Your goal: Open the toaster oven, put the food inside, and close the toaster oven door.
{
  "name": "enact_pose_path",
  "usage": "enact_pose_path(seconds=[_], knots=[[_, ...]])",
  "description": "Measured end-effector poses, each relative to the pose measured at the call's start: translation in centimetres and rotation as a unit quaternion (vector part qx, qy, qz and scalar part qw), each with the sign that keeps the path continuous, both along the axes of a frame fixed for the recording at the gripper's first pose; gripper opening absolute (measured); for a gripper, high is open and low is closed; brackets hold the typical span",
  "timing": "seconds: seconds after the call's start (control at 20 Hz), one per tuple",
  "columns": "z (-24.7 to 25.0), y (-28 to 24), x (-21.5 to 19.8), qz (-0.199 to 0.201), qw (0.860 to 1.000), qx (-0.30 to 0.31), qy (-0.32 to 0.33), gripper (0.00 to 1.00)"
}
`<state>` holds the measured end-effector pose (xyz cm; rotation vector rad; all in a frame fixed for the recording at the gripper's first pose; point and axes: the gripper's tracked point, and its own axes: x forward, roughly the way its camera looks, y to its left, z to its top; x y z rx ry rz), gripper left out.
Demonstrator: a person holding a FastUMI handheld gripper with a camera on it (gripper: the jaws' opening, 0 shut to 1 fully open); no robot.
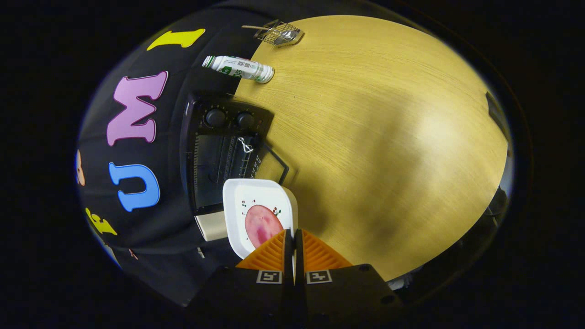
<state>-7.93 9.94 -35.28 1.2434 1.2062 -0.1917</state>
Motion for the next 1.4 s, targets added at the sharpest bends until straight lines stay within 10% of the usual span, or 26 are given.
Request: enact_pose_path(seconds=[0.8,1.4], knots=[[-4.0,9.9,14.7,-0.236,0.971,-0.043,0.019,0.05],[-6.3,10.8,20.5,-0.286,0.957,-0.05,0.02,0.05]])
